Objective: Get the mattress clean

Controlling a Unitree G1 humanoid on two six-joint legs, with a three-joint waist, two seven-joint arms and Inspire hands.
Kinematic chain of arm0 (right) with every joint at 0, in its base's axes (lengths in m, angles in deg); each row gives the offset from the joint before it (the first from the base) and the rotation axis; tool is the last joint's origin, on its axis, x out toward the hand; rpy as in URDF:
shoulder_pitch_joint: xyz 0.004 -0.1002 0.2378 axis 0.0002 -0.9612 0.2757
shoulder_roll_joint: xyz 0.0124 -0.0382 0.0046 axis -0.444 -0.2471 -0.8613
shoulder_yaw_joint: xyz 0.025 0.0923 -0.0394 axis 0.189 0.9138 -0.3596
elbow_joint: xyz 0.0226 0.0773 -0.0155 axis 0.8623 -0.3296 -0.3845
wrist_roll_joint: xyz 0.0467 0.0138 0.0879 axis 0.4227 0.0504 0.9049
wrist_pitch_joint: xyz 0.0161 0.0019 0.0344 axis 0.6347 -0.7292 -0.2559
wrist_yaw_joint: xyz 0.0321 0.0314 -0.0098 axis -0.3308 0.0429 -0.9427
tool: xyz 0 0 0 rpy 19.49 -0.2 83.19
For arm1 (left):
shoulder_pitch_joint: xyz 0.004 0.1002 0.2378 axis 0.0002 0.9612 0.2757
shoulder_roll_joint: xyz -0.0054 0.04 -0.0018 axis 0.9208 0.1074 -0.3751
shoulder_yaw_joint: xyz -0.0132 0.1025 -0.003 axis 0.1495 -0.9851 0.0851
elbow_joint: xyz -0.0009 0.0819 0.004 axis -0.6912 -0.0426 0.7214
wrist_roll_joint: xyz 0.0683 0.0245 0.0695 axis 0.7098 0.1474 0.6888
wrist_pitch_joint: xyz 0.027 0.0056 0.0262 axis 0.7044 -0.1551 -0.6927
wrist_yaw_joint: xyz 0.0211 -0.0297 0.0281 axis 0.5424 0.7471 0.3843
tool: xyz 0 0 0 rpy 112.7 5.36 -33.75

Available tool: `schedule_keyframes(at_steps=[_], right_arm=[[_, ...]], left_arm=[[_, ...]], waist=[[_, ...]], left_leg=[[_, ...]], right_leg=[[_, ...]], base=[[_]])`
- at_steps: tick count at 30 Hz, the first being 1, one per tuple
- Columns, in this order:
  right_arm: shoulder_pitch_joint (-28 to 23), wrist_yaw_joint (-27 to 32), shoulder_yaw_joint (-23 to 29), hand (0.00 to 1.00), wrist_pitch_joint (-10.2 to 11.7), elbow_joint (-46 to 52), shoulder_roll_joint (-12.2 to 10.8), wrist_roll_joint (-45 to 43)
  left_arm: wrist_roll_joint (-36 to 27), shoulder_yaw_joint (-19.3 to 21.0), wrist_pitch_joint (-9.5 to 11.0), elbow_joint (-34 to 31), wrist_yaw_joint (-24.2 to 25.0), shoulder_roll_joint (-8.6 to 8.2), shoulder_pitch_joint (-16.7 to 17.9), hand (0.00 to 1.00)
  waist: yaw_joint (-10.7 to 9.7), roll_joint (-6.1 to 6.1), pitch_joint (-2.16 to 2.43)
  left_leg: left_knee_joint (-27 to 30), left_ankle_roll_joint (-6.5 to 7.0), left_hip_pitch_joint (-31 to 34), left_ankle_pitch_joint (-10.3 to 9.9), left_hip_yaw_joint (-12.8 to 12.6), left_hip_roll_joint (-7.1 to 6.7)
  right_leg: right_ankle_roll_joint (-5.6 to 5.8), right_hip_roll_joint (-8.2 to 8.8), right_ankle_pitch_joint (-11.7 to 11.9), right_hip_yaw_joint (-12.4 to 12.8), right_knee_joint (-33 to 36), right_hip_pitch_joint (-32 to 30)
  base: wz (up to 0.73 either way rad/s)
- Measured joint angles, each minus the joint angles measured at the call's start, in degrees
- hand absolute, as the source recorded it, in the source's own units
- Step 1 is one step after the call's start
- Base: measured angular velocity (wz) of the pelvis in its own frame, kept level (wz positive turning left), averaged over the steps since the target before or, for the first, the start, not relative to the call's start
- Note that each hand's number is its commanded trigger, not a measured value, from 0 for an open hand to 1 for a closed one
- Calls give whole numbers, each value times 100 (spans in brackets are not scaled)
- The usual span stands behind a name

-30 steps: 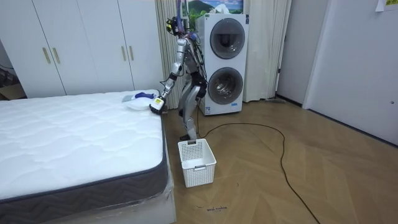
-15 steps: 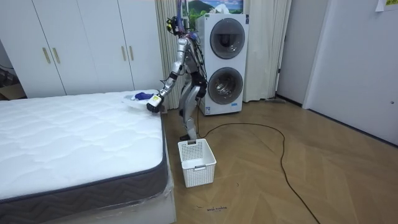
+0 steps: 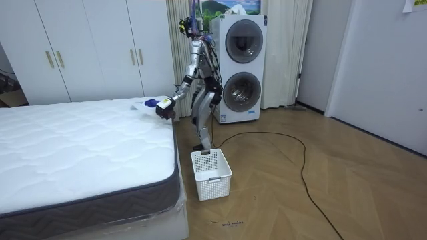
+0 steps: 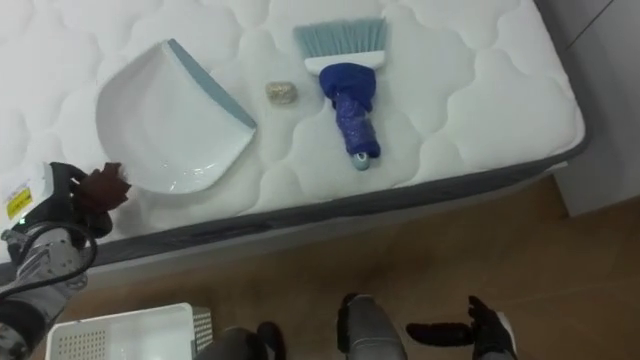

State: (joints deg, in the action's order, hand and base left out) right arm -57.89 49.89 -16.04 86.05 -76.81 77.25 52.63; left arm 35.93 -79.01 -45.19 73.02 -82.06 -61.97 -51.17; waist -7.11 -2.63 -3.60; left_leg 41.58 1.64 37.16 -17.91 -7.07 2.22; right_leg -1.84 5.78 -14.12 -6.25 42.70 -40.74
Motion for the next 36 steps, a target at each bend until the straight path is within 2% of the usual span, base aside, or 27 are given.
schedule_keyframes(at_steps=[7, 13, 16, 18, 20, 25, 27, 34, 36], right_arm=[[77, 240, 4, 0, 56, 141, 26, 22], [211, 588, 232, 0, 205, 610, 75, -123], [213, 931, 275, 0, 280, 1023, 57, -196], [241, 1217, 277, 0, 383, 1315, 47, -456], [282, 1490, 321, 0, 444, 1535, 45, -779], [472, 2199, 324, 0, 549, 2007, 45, -1418], [550, 2537, 325, 0, 660, 2211, 48, -1690], [931, 3322, 329, 0, 881, 2597, 48, -2573], [1031, 3508, 330, 0, 905, 2706, 48, -2869]], left_arm=[[-2, -139, 40, 3, -1, 0, 79, 100], [-63, -186, 126, -1, 0, -2, 292, 100], [-242, -272, 184, 0, 16, -11, 418, 100], [-264, -306, 231, 4, 41, -14, 511, 100], [-325, -394, 229, 0, 111, -27, 571, 100], [-692, -518, 205, -5, 366, -111, 766, 100], [-810, -563, 203, -4, 454, -110, 792, 100], [-800, -607, 200, -5, 819, -97, 792, 100], [-799, -603, 208, -22, 970, -105, 775, 100]], waist=[[109, 0, 7], [52, 26, 24], [-14, 72, 58], [-34, 107, 88], [-36, 100, 95], [-10, 107, 101], [-36, 107, 101], [3, 110, 102], [69, 114, 99]], left_leg=[[-39, -1, -130, -1, -51, 2], [-147, 11, -190, 36, -150, -49], [-193, 15, -201, 59, -148, -77], [-195, 16, -211, 59, -141, -78], [-217, 25, -240, 64, -138, -67], [-349, 72, -368, 94, -222, -85], [-395, 92, -363, 116, -237, -101], [-434, 95, -387, 116, -248, -110], [-434, 93, -389, 116, -251, -100]], right_leg=[[-5, -38, 3, 43, -22, 91], [1, 5, 5, 144, 3, 54], [4, 16, 6, 144, -9, 56], [16, 8, 13, 144, -31, 77], [30, -9, 48, 136, -106, 126], [91, 5, 100, 245, -187, 177], [115, 17, 114, 275, -213, 169], [130, 10, 115, 301, -209, 168], [124, 11, 111, 291, -208, 168]], base=[[-3], [-4], [3], [0], [-3], [-9], [2], [0], [0]])
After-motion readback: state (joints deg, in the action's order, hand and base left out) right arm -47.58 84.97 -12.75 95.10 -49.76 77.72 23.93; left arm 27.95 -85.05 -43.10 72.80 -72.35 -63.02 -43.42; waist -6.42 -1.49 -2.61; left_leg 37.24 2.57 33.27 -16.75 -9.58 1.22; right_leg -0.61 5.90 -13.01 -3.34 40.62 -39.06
